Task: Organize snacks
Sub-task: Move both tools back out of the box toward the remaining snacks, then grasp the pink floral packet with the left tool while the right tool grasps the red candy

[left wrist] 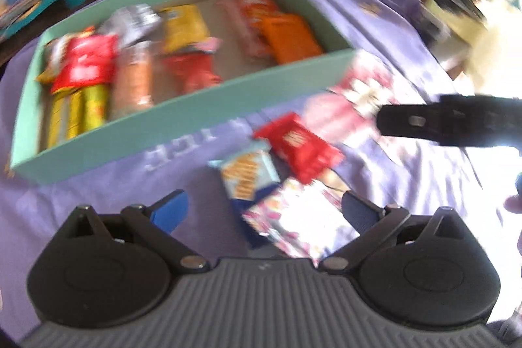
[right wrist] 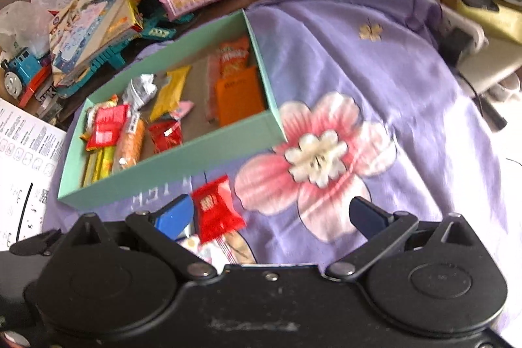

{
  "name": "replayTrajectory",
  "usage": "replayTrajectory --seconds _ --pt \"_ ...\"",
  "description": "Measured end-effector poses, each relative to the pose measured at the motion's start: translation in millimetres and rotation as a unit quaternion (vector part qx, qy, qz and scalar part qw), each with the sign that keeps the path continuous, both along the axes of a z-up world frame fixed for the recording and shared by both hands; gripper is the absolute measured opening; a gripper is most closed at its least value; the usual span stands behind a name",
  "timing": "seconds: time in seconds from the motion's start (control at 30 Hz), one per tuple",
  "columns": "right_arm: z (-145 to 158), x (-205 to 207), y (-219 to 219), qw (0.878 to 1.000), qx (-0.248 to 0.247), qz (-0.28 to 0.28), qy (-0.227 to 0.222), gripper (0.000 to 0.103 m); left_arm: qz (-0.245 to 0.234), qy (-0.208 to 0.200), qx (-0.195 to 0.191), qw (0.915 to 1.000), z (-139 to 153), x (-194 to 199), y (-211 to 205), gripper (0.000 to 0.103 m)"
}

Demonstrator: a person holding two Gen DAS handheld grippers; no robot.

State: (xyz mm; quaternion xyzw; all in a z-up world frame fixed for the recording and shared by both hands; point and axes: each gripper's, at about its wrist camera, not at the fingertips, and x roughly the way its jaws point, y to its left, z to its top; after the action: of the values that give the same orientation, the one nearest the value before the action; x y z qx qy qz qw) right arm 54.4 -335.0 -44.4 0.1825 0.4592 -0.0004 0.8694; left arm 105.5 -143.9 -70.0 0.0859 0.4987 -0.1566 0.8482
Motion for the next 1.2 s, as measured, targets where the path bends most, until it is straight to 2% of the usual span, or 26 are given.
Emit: replayTrajectory --seconds 0.13,0.3,0.37,0.4,0.47,0.53,0.63,0.97,1.07,1.2 --pt "-9 -5 -3 1.0 0.011 -0.001 0.014 0.103 -0.054 -0.008 0.022 0.9982 -9 -11 -22 0.099" --pt "-19 -5 -4 1.0 0.018 0.001 0.025 0.103 -0.079 0.013 0.041 0.9959 -26 -15 -34 0.09" --pt "-22 -5 -3 0.999 0.017 0.005 0.028 0.101 -0.073 0.02 0.041 0.9963 -30 -13 -32 0.075" --pt "-23 -4 -2 0.999 0.016 0.006 0.03 0.096 -0.069 0.013 0.044 0.9965 -29 -13 -30 0.072" --pt "-26 -2 0 0.999 0.016 0.009 0.033 0.092 -0.068 0.008 0.044 0.9967 -29 -12 -26 0.062" --pt "-29 0 3 0.999 0.012 0.012 0.034 0.085 -0.058 0.01 0.034 0.9977 -27 -9 -19 0.061" --pt "-30 3 8 0.999 0.004 0.019 0.033 0.081 -0.023 0.015 0.012 0.9996 -26 1 -2 0.061" --pt "-27 34 45 0.998 -0.011 0.06 0.028 0.078 0.065 0.031 -0.048 0.9962 -15 6 74 0.061" --pt "-28 48 62 0.997 -0.02 0.072 0.029 0.073 0.093 0.034 -0.057 0.9935 -17 10 95 0.061" --pt "-32 65 78 0.996 -0.02 0.077 0.034 0.06 0.117 0.037 -0.068 0.9901 -19 17 113 0.061"
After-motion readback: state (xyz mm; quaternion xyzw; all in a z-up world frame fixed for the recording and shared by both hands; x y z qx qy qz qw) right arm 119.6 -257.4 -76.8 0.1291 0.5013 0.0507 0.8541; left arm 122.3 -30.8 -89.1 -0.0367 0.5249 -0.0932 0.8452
